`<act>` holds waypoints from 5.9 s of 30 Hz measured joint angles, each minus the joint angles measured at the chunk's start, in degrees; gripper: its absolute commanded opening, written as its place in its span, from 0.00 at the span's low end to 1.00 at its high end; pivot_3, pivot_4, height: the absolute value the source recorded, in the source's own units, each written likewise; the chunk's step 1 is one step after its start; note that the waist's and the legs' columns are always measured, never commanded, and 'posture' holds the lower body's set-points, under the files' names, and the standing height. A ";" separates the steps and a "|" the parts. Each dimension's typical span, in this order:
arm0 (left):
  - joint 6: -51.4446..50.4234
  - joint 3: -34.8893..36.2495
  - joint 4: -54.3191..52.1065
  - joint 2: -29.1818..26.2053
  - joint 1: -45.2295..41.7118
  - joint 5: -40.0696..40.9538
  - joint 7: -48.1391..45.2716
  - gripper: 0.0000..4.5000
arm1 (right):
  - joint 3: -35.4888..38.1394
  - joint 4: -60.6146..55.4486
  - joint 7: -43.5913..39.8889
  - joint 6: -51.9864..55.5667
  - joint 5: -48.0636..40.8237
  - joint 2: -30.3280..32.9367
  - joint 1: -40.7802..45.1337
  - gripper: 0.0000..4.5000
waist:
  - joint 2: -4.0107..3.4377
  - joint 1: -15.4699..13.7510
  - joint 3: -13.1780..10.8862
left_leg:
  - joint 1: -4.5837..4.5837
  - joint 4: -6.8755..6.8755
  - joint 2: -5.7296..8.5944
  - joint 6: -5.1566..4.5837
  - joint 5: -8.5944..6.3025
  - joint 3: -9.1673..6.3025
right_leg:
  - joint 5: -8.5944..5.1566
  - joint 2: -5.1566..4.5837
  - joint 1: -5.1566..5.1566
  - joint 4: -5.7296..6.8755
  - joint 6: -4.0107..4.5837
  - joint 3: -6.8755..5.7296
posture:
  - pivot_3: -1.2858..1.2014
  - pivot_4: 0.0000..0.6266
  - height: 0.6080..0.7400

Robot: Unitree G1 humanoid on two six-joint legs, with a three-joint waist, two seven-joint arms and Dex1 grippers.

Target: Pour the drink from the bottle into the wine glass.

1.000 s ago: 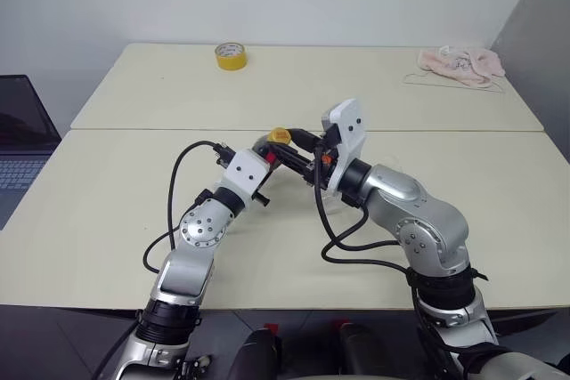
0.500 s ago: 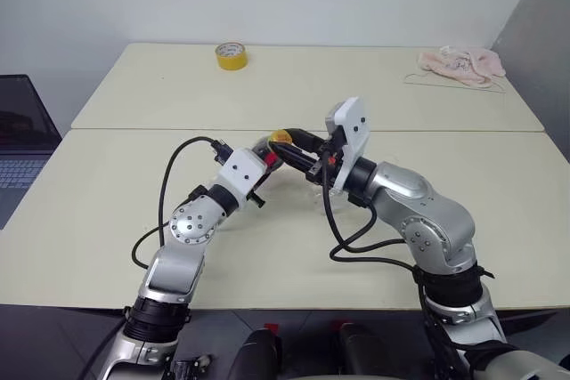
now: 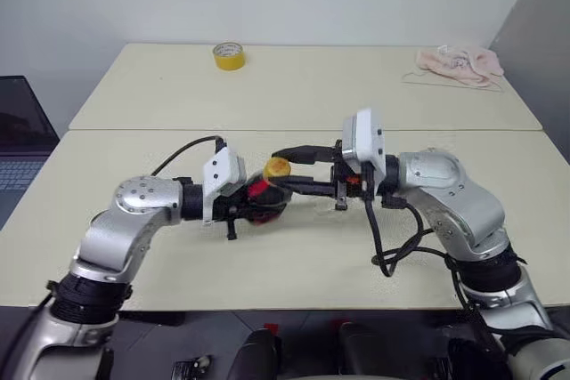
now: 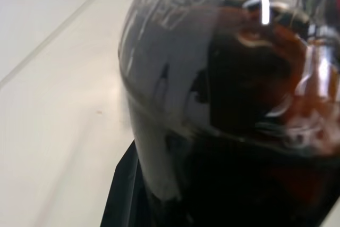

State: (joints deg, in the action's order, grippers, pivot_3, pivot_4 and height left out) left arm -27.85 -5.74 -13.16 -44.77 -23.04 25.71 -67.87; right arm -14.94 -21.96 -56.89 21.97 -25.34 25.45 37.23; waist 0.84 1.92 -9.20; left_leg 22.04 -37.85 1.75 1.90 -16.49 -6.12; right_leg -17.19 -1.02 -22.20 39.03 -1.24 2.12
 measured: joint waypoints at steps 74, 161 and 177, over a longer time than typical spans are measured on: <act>10.95 2.72 -1.78 29.49 11.01 -29.17 55.32 0.18 | 6.41 2.03 36.74 14.49 8.45 -13.71 -7.03 1.00 | 0.04 -0.29 -0.01 | 0.02 -0.01 0.04 0.21 0.12 0.06 | 0.02 -0.04 -0.04 0.06 0.00 0.10 | 0.52 0.24 1.00; 11.09 1.58 -1.78 29.84 10.97 -29.21 54.54 0.18 | 4.35 2.09 38.60 26.54 -0.40 -22.66 0.38 1.00 | 0.04 -0.17 0.00 | 0.02 0.00 0.03 0.05 0.03 0.03 | 0.02 -0.04 -0.06 0.05 0.00 0.09 | 0.52 0.24 1.00; 11.10 1.35 -1.78 29.96 10.96 -29.23 54.63 0.18 | 3.34 3.18 38.93 24.62 1.65 -23.81 0.79 0.28 | 0.04 -0.15 -0.01 | 0.02 0.01 0.03 0.04 0.02 0.03 | 0.02 -0.04 -0.06 0.05 0.00 0.09 | 0.52 0.24 1.00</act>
State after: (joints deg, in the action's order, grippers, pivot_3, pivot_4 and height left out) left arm -16.74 -4.39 -14.94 -14.82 -12.08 -3.52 -13.25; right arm -11.60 -18.77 -17.95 46.59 -23.69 1.64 38.01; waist 0.88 1.77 -9.21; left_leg 22.06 -37.84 1.78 1.94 -16.47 -6.09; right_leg -17.17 -1.06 -22.27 39.08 -1.24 2.21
